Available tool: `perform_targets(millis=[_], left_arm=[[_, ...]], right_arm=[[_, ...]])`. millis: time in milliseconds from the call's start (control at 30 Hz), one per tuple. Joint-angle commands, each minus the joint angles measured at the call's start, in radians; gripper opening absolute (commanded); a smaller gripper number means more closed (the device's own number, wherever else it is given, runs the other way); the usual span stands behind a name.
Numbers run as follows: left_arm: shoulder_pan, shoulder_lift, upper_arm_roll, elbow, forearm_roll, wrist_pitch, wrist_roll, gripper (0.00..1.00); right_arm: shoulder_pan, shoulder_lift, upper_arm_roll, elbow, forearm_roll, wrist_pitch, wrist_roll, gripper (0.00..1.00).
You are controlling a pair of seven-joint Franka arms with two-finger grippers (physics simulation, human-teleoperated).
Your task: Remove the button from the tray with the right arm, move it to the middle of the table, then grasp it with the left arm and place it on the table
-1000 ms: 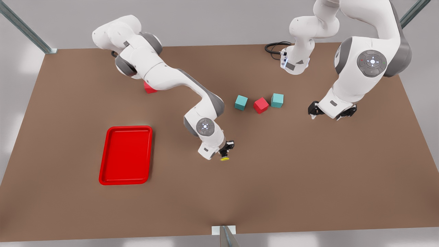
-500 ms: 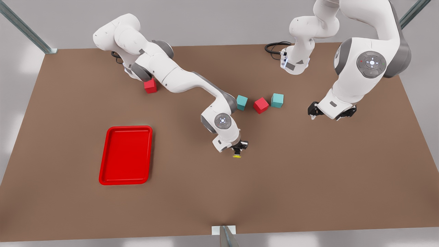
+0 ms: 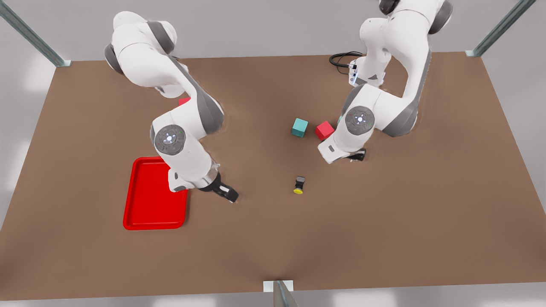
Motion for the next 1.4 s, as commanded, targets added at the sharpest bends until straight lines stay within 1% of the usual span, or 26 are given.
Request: perform_targets(millis=[0, 33, 67, 100, 133, 167, 200, 233, 267, 333, 433, 500, 567, 600, 633, 667, 767, 967, 1333, 1367], left_arm=[[-0.045, 0.064, -0.032, -0.034, -0.072, 0.311, -0.590, 1.00], [-0.045, 0.105, -0.069, -0.051, -0.066, 0.378, -0.582, 1.00], [-0.065, 0.113, -0.069, -0.106, -0.066, 0.467, -0.499, 1.00], [-0.065, 0.112, -0.069, -0.149, -0.028, 0.522, -0.449, 1.00], [-0.065, 0.113, -0.069, -0.198, 0.018, 0.601, -0.394, 1.00], [-0.060, 0.116, -0.068, -0.235, 0.020, 0.659, -0.283, 1.00], [-0.053, 0.127, -0.068, -0.235, 0.021, 0.661, -0.195, 1.00], [-0.053, 0.141, -0.068, -0.237, 0.026, 0.661, -0.175, 1.00], [-0.054, 0.165, -0.068, -0.237, 0.043, 0.687, -0.175, 1.00], [-0.065, 0.216, -0.046, -0.220, 0.075, 0.698, -0.189, 1.00], [-0.041, 0.322, -0.042, -0.116, 0.196, 0.704, -0.183, 1.00], [0.009, 0.325, -0.042, -0.116, 0.205, 0.699, -0.197, 1.00], [-0.013, 0.323, 0.020, -0.116, 0.205, 0.691, -0.246, 1.00], [-0.016, 0.325, 0.024, -0.117, 0.207, 0.690, -0.269, 1.00], [-0.016, 0.325, 0.024, -0.122, 0.207, 0.690, -0.272, 1.00], [-0.028, 0.325, 0.024, -0.137, 0.207, 0.690, -0.296, 1.00], [-0.045, 0.334, 0.023, -0.145, 0.205, 0.690, -0.424, 1.00], [-0.045, 0.385, 0.023, -0.143, 0.204, 0.699, -0.429, 1.00], [-0.047, 0.412, 0.018, -0.114, 0.195, 0.702, -0.418, 1.00], [-0.048, 0.412, 0.018, -0.114, 0.195, 0.702, -0.416, 1.00]], right_arm=[[-0.178, -0.143, 0.004, -0.172, -0.014, -0.418, -0.826, 1.00], [-0.303, -0.257, 0.006, -0.372, -0.005, -0.354, -0.868, 1.00], [-0.374, -0.440, 0.053, -0.699, -0.006, -0.075, -0.902, 1.00], [-0.400, -0.453, 0.053, -0.705, 0.012, 0.006, -0.974, 1.00], [-0.399, -0.452, 0.055, -0.651, 0.025, 0.003, -0.978, 1.00], [-0.394, -0.449, 0.055, -0.596, -0.059, -0.083, -1.075, 1.00], [-0.374, -0.395, 0.055, -0.485, -0.160, -0.165, -1.199, 1.00], [-0.373, -0.361, 0.052, -0.399, -0.153, -0.226, -1.199, 1.00], [-0.365, -0.361, 0.052, -0.402, -0.156, -0.238, -1.199, 1.00], [-0.409, -0.340, 0.047, -0.391, -0.143, -0.232, -1.196, 1.00], [-0.445, -0.338, 0.047, -0.391, -0.103, -0.231, -1.196, 1.00], [-0.452, -0.335, 0.047, -0.378, -0.101, -0.225, -1.198, 1.00], [-0.439, -0.303, 0.053, -0.362, -0.095, -0.209, -1.198, 1.00], [-0.451, -0.291, 0.052, -0.364, -0.067, -0.208, -1.204, 1.00], [-0.478, -0.266, 0.047, -0.342, -0.060, -0.206, -1.199, 1.00], [-0.478, -0.258, 0.049, -0.338, -0.037, -0.206, -1.202, 1.00], [-0.472, -0.249, 0.049, -0.338, -0.054, -0.206, -1.201, 1.00], [-0.485, -0.249, 0.050, -0.336, -0.052, -0.209, -1.204, 1.00], [-0.449, -0.238, 0.055, -0.345, -0.055, -0.214, -1.204, 1.00], [-0.411, -0.235, 0.055, -0.345, -0.116, -0.218, -1.205, 1.00]])
